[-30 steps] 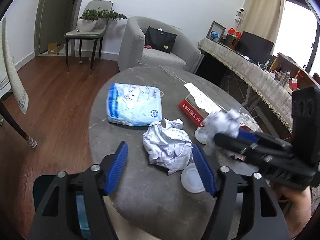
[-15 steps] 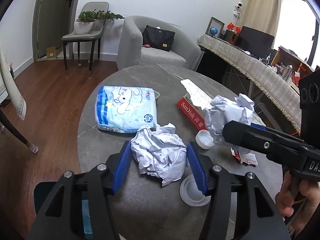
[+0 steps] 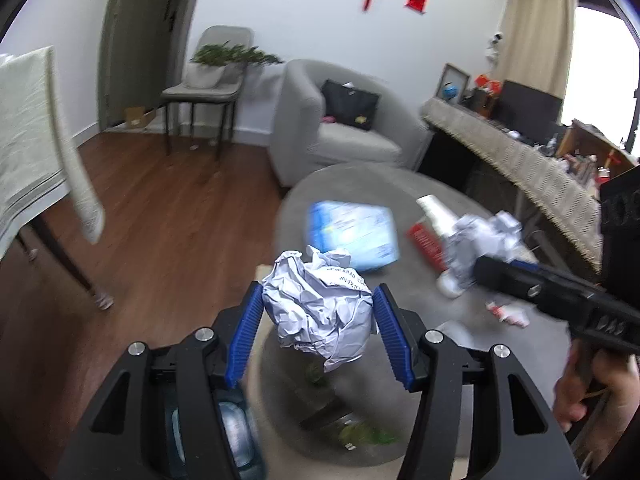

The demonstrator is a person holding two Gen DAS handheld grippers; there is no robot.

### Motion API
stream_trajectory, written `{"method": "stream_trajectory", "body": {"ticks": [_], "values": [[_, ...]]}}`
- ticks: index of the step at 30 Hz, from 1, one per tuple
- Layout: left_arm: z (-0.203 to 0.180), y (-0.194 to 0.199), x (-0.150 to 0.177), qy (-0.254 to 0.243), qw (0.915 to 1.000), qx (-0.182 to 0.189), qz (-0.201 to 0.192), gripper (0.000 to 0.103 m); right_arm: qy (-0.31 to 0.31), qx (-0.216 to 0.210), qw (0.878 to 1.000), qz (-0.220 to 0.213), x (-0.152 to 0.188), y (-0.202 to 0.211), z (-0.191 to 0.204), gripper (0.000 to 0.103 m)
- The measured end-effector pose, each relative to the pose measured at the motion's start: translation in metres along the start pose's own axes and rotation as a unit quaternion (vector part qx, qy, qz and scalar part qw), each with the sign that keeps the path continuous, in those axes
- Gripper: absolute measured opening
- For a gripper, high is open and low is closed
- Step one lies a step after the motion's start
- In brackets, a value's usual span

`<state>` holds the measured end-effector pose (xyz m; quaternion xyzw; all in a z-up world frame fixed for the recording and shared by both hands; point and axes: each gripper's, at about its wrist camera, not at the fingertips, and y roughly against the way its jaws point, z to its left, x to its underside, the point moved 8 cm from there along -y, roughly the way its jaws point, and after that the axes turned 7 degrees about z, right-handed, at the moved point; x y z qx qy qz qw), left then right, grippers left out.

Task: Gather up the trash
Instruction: 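Carry the paper ball over the green bin and open the left gripper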

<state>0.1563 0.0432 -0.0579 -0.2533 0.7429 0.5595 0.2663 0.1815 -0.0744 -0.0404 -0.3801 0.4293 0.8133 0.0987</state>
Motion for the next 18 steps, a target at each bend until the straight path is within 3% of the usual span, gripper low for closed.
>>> {"method": "stream_trajectory", "body": {"ticks": [8, 12, 14, 16, 18], "values": [[0.064, 0.002, 0.045, 0.007, 0.9967, -0.054, 0.06, 0.06, 0.029, -0.015, 0.999, 0.003, 0.003, -0.02, 0.05, 0.046], [0.099, -0.003, 0.072, 0.02, 0.9907, -0.078, 0.11, 0.06, 0.044, -0.02, 0.999, 0.01, 0.005, -0.033, 0.073, 0.046], [0.112, -0.004, 0.081, 0.025, 0.9874, -0.095, 0.124, 0.063, 0.051, -0.024, 0.998, 0.013, 0.005, -0.039, 0.084, 0.046], [0.121, -0.006, 0.088, 0.026, 0.9847, -0.101, 0.14, 0.076, 0.058, -0.028, 0.998, 0.019, 0.007, -0.048, 0.096, 0.046], [0.128, -0.005, 0.092, 0.027, 0.9838, -0.104, 0.144, 0.08, 0.064, -0.031, 0.997, 0.025, 0.008, -0.057, 0.108, 0.046]]}}
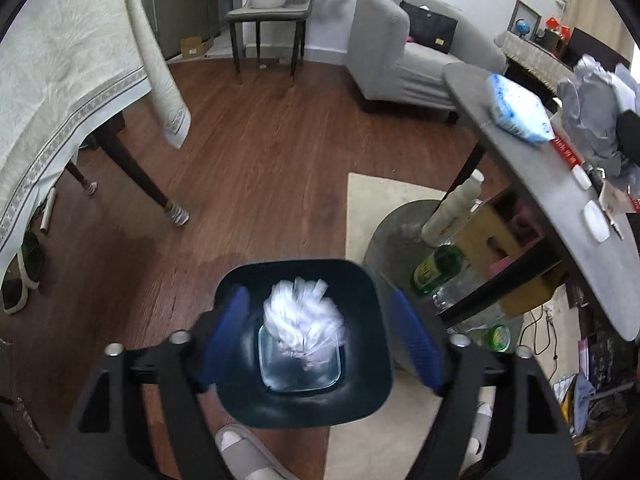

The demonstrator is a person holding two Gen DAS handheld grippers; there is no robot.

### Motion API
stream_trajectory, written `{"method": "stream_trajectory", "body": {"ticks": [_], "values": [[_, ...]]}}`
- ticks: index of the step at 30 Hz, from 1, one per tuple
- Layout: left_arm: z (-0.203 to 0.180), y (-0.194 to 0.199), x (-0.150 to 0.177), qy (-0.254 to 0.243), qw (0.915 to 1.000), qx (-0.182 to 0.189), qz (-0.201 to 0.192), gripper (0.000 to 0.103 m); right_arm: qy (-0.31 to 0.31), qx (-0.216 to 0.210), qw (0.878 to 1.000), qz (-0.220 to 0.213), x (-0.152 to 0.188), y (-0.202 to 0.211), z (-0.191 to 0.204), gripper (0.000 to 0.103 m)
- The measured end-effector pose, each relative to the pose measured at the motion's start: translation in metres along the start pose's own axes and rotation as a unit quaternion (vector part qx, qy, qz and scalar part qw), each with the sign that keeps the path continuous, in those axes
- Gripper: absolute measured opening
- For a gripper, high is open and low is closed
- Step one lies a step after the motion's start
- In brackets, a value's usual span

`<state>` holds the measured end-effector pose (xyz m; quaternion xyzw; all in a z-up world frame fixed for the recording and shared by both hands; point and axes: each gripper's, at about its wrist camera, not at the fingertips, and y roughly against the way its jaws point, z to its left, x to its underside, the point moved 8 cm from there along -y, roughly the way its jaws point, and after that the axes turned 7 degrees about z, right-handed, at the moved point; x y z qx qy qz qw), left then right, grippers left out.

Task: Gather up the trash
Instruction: 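Carry the paper ball over the green bin and open the left gripper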

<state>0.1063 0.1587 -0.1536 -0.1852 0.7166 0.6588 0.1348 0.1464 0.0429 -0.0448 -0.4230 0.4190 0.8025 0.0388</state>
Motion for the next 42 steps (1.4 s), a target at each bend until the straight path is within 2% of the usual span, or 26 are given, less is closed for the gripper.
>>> {"method": "stream_trajectory", "body": {"ticks": [6, 14, 17, 26, 33, 35, 37, 42], "values": [[0.027, 0.016, -0.003, 0.019, 0.9996, 0.01, -0.02, 0.08, 0.018, -0.006, 1.0, 0.023, -0.001, -0.032, 0.025, 0.046], [0.058, 0.068, -0.018, 0.055, 0.9929, 0.031, -0.101, 0.079, 0.033, 0.01, 0.997, 0.064, 0.008, -0.073, 0.039, 0.046], [0.064, 0.081, -0.019, 0.06, 0.9908, 0.034, -0.117, 0.078, 0.035, 0.019, 0.996, 0.078, 0.013, -0.085, 0.041, 0.045], [0.069, 0.104, -0.023, 0.054, 0.9869, 0.041, -0.146, 0.069, 0.041, 0.042, 0.989, 0.134, 0.034, -0.125, 0.042, 0.046], [0.062, 0.117, -0.026, 0.047, 0.9844, 0.048, -0.163, 0.056, 0.054, 0.061, 0.983, 0.165, 0.051, -0.143, 0.041, 0.046], [0.062, 0.121, -0.028, 0.051, 0.9827, 0.051, -0.171, 0.056, 0.062, 0.066, 0.98, 0.175, 0.056, -0.146, 0.041, 0.048], [0.061, 0.124, -0.03, 0.054, 0.9815, 0.056, -0.175, 0.056, 0.066, 0.065, 0.978, 0.185, 0.061, -0.148, 0.041, 0.067], [0.054, 0.129, -0.033, 0.051, 0.98, 0.058, -0.183, 0.056, 0.07, 0.068, 0.978, 0.184, 0.063, -0.145, 0.043, 0.067]]}}
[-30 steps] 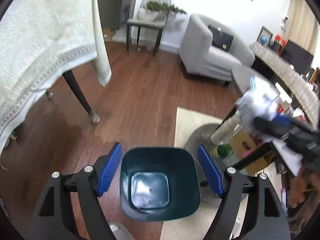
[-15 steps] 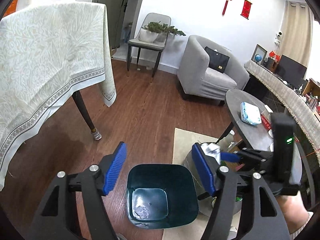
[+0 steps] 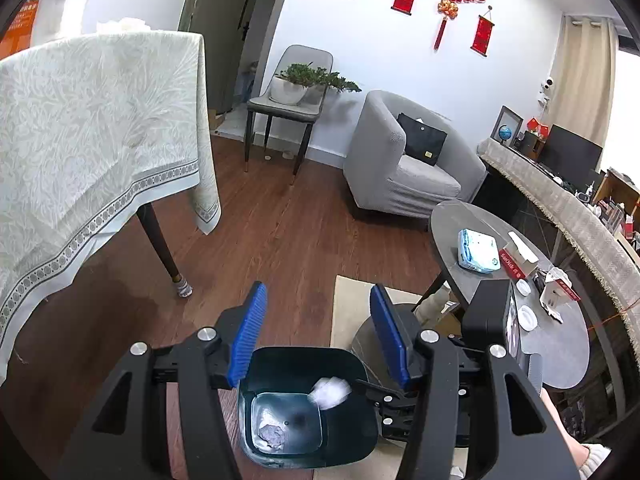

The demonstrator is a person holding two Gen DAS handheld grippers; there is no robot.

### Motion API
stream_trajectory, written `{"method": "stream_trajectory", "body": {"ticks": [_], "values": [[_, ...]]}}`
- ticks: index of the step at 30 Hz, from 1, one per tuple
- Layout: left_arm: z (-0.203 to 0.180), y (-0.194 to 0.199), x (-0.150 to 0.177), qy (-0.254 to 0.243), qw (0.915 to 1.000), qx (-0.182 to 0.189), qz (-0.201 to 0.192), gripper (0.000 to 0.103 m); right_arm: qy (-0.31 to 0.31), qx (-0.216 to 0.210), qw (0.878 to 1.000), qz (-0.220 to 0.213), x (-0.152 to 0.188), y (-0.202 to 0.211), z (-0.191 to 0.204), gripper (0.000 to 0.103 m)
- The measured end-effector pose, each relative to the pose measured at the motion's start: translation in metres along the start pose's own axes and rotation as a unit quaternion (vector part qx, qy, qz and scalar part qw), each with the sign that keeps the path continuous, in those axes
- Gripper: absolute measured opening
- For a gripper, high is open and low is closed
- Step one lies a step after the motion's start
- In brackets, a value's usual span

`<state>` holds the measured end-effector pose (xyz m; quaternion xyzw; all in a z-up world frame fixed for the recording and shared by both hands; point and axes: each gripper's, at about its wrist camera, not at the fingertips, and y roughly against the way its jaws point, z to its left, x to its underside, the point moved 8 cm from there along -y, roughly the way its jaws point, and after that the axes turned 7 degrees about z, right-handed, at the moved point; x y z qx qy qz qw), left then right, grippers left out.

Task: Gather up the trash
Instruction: 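Carry the paper ball over the green bin and open the left gripper, then move the left gripper back to the table and grasp the blue tissue pack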

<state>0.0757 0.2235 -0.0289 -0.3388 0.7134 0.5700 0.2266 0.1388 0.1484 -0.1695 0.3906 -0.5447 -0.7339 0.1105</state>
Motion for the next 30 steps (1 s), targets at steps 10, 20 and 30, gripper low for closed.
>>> {"method": "stream_trajectory", "body": {"ticks": [10, 20, 30], "values": [[-0.014, 0.0, -0.005, -0.006, 0.9999, 0.0, -0.011, 0.056, -0.018, -0.037, 0.998, -0.051, -0.009, 0.036, -0.001, 0.067], [-0.032, 0.011, -0.02, 0.009, 0.9988, 0.01, -0.048, 0.056, -0.011, -0.033, 0.993, -0.111, -0.01, 0.086, -0.013, 0.067], [-0.062, -0.008, -0.02, -0.002, 0.9992, 0.01, -0.039, 0.06, -0.037, 0.004, 0.989, -0.145, 0.005, 0.126, -0.055, 0.067]]}}
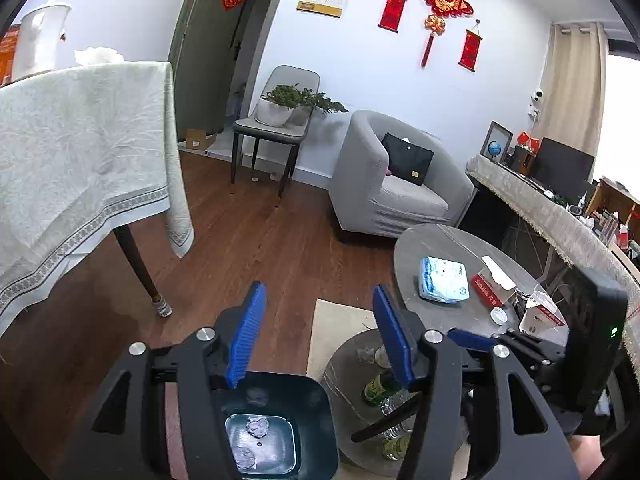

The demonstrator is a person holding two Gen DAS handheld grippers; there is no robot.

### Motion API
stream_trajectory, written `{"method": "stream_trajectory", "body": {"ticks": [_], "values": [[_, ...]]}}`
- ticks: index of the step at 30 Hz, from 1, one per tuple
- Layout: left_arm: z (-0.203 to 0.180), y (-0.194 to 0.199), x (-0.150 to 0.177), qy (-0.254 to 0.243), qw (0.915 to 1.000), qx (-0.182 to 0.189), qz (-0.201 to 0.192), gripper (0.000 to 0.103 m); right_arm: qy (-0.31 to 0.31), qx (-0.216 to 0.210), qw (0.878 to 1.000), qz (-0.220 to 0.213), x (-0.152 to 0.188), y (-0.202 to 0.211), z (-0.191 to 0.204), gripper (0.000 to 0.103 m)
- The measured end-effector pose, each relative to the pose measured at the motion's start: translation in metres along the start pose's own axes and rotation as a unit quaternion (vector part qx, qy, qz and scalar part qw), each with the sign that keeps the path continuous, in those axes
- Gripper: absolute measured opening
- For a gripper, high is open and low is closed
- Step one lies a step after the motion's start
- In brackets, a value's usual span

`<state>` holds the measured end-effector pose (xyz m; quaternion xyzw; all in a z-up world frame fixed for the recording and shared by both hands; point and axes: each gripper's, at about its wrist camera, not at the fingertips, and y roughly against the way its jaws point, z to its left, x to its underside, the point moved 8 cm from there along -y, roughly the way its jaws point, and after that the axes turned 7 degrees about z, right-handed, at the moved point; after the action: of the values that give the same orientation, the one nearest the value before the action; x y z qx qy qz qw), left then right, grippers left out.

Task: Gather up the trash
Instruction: 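Move the left gripper back to the table and grasp the blue tissue pack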

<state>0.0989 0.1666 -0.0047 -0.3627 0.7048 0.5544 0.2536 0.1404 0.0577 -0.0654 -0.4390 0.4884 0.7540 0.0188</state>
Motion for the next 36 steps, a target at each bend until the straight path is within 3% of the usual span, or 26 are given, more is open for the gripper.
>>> {"method": "stream_trajectory", "body": {"ticks": [7, 10, 20, 30, 36], "values": [[-0.033, -0.022, 0.002, -0.008, 0.9998, 0.014, 0.011, 0.067, -0.05, 0.086, 0.994, -0.038, 0.006, 0.037, -0.052, 0.069], [-0.048, -0.03, 0.001, -0.011, 0.9997, 0.018, 0.014, 0.07, -0.089, 0.127, 0.986, -0.058, 0.009, 0.054, -0.078, 0.078], [-0.092, -0.055, 0.003, -0.045, 0.9985, 0.02, 0.023, 0.079, -0.181, 0.218, 0.955, -0.086, 0.033, 0.103, -0.155, 0.086], [-0.126, -0.092, 0.004, -0.075, 0.9959, 0.025, 0.045, 0.089, -0.235, 0.245, 0.937, -0.085, 0.047, 0.109, -0.191, 0.095], [-0.14, -0.118, 0.004, -0.083, 0.9941, 0.029, 0.063, 0.092, -0.295, 0.284, 0.907, -0.094, 0.058, 0.111, -0.216, 0.098]]}}
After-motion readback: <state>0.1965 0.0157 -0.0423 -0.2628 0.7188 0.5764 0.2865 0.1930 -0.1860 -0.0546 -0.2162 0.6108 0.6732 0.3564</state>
